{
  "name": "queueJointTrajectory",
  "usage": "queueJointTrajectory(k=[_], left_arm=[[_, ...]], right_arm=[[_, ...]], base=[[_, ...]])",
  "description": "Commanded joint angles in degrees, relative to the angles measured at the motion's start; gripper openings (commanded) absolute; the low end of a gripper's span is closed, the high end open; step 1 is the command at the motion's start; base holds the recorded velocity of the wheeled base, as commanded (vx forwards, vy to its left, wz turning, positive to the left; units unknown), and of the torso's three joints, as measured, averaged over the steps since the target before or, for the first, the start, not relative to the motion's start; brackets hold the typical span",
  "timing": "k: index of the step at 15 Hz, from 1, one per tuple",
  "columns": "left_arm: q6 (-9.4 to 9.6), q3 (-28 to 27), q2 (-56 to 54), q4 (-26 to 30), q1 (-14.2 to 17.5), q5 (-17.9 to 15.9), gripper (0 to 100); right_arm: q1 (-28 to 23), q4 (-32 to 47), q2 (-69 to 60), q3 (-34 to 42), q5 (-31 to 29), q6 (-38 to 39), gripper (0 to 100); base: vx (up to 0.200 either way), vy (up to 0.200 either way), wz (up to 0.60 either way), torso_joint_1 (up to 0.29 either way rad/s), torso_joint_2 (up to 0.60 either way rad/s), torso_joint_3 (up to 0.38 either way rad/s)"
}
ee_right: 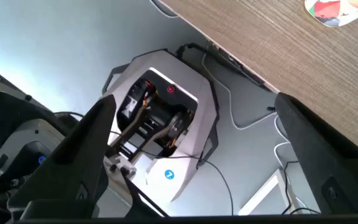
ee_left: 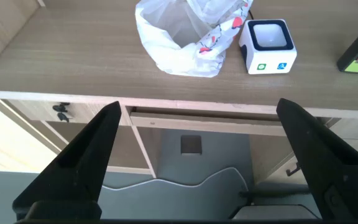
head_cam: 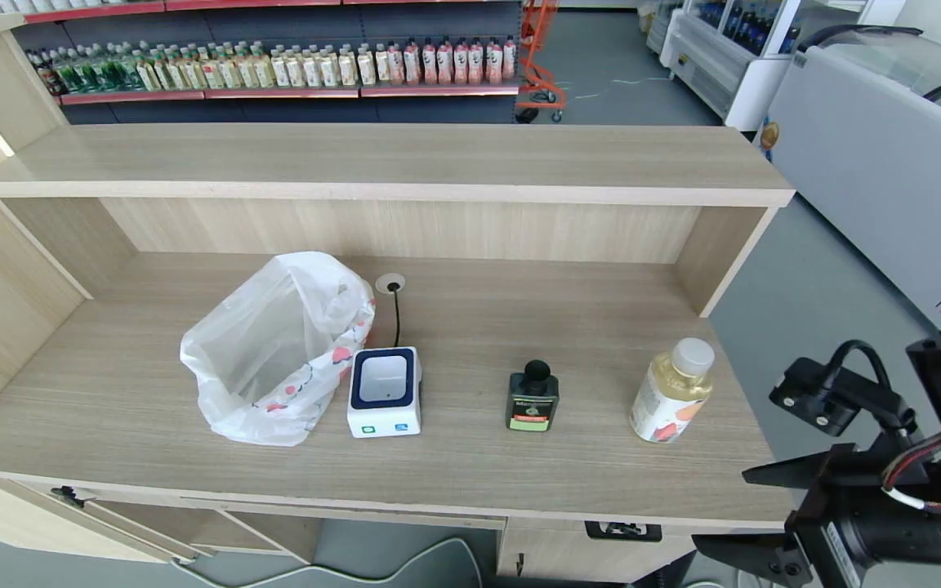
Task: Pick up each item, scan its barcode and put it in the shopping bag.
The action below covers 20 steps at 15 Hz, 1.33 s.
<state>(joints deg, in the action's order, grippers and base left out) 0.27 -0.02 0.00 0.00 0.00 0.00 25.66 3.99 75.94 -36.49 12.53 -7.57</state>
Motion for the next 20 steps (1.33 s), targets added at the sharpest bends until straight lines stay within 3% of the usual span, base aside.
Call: queueJointTrajectory(k=[1,7,14,20], left_arm=[[0.00,0.02,0.09,0.00,0.00,0.00,100],[0.00,-0.06,0.09,0.00,0.00,0.00,100],[0.00,0.02,0.09,0.00,0.00,0.00,100],[0.00,-0.06,0.09,0.00,0.00,0.00,100]], right_arm=[[0.18,-3.37,8.09,-1.57,-0.14,-2.27,100],[0.09,-12.34,19.25,-5.88,-0.32,-10.54,100],[0.53,-20.86,30.76,-13.61,-0.14,-12.47,100],[4.13,-27.89,39.82,-19.59,0.04,-12.91,100]], base=[[0.000,0.000,0.00,0.000,0.00,0.000],[0.000,0.000,0.00,0.000,0.00,0.000],[0.000,0.000,0.00,0.000,0.00,0.000],[0.000,0.000,0.00,0.000,0.00,0.000]])
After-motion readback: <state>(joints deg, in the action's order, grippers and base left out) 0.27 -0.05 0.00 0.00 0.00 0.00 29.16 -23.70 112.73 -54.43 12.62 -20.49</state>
